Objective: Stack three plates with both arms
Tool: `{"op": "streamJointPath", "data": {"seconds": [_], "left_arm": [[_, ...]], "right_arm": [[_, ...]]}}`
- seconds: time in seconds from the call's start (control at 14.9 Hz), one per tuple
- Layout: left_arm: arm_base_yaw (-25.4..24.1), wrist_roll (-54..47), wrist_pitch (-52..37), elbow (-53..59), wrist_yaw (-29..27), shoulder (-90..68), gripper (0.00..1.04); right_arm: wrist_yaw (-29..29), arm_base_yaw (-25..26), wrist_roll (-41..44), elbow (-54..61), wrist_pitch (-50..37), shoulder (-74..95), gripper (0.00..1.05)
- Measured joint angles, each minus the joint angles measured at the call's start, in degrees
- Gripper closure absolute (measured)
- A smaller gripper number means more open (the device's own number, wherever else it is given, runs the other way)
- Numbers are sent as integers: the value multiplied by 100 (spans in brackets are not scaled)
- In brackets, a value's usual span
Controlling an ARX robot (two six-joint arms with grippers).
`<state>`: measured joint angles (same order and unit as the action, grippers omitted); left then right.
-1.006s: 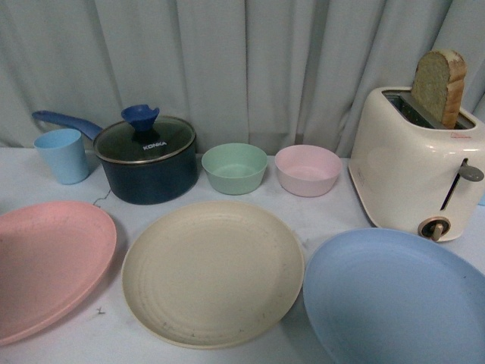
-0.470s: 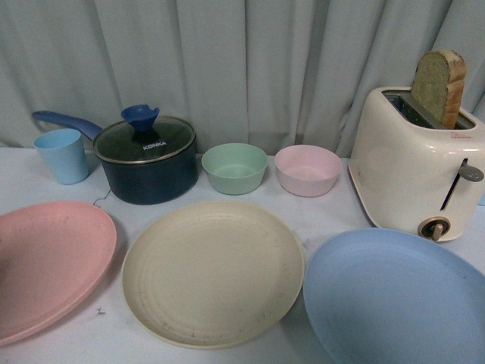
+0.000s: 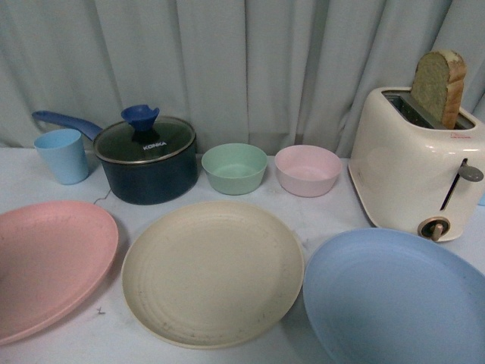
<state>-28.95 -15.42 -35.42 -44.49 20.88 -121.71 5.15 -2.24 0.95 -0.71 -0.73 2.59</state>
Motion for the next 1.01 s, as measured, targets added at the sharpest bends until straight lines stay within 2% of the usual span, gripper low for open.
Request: {"op": "streamJointPath", "data": {"seconds": [0.07,0.13,0.47,0.67,0.8,1.01], "left_arm": [[-4,44,66,0,59,92,101],[-13,87,146,0,81,219,101],[-212,208,518,111,448,1403,102],[-199,850,426,227,879,2229,102],[229,1384,195,466,999,2516,102],[1292,1878,11,638,844,2669,102]], "right_arm": [[0,-2,0,0,0,0,6],[0,-2,-2,0,0,0,6],[0,-2,-2,0,0,0,6],[0,-2,-2,0,0,0,6],[0,-2,-2,0,0,0,6],[0,-2,-2,0,0,0,6]]}}
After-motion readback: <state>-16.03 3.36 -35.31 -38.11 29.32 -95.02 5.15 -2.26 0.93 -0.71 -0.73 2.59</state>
